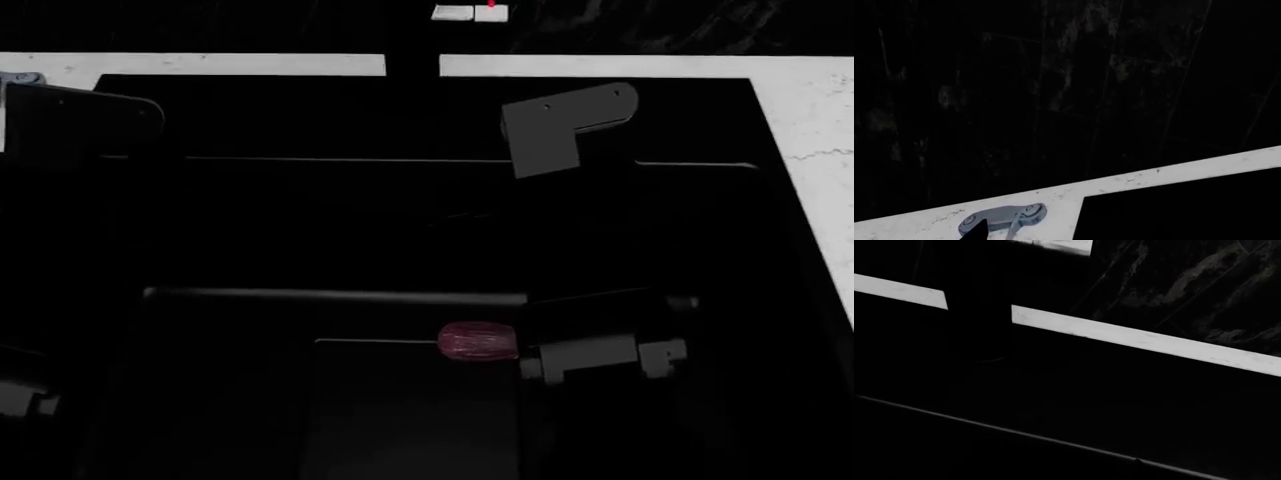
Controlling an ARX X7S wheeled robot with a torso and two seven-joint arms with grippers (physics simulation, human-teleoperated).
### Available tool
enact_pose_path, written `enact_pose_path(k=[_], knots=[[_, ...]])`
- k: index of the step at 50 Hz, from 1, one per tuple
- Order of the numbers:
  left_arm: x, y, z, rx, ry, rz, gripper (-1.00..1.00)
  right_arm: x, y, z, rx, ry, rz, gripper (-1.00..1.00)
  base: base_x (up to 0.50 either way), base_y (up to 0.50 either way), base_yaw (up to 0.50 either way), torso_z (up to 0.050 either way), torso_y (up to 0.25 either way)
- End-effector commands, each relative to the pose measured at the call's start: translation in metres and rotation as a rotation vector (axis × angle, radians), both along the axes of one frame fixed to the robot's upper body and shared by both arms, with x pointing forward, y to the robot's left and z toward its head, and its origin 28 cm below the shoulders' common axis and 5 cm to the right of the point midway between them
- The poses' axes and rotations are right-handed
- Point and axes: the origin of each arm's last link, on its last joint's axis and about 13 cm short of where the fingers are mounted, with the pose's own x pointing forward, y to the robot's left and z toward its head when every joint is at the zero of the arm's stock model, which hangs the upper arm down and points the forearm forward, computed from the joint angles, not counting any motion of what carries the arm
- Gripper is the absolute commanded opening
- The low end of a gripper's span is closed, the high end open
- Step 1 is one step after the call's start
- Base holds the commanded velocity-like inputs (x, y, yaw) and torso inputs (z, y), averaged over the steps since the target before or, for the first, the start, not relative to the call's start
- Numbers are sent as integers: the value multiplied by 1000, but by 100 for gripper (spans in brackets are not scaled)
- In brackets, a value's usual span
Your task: Pick the eggplant from the sink and place it on the plate located on the counter
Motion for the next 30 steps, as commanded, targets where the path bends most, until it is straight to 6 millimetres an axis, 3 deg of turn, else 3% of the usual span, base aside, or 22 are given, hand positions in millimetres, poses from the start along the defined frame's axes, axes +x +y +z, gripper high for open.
enact_pose_path(k=[1, 12, 22, 30], knots=[[1, 0, -2, -35, -9, -30, 100, 0, -1, -1, -1, -3, -2, 100, 0, 0, 0, 0, 0], [1, 0, -3, -37, -11, -31, 100, 1, 0, 7, -8, -26, -6, 100, 0, 0, 0, 0, 0], [1, -1, -1, -38, -16, -35, 100, -3, 1, 39, -29, -130, -12, 100, 0, 0, 0, 0, 0], [1, -1, -1, -38, -15, -32, 100, -6, 2, 50, -29, -178, -13, 100, 0, 0, 0, 0, 0]])
